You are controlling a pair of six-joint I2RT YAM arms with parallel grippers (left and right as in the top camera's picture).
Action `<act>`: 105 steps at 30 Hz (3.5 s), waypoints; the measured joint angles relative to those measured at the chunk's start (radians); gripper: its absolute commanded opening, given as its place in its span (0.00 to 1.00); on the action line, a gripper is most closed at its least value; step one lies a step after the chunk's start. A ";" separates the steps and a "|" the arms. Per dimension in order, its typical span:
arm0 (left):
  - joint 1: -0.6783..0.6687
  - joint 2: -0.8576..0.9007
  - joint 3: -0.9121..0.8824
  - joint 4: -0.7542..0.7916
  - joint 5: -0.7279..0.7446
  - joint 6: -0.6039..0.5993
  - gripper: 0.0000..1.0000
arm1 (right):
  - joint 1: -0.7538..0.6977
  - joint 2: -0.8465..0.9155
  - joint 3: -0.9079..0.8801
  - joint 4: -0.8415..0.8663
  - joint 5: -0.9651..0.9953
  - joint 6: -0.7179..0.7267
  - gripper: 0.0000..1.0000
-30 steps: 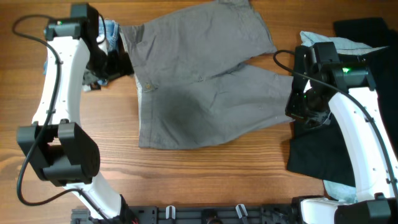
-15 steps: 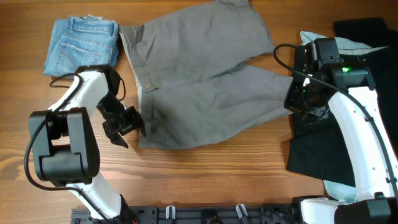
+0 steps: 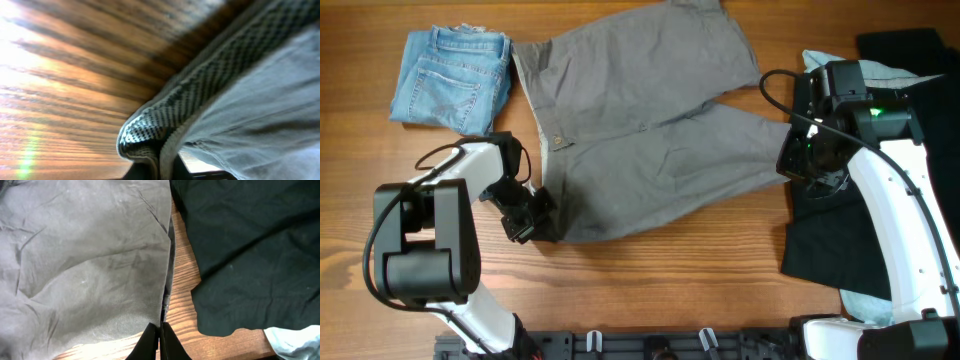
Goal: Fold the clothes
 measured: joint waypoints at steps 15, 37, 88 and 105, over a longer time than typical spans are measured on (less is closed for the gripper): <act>0.216 -0.387 0.266 -0.333 -0.138 -0.001 0.04 | 0.020 -0.171 0.286 -0.027 -0.175 -0.035 0.04; 0.230 -0.582 0.418 -0.381 -0.371 -0.016 0.04 | 0.095 0.140 0.366 -0.256 -0.286 -0.107 0.34; -0.201 -0.099 0.423 0.179 -0.082 0.330 0.11 | -0.112 0.219 0.370 0.247 -0.517 -0.254 0.31; -0.443 0.295 0.449 0.692 0.007 0.409 0.04 | -0.112 0.047 0.350 0.119 -0.420 -0.248 0.30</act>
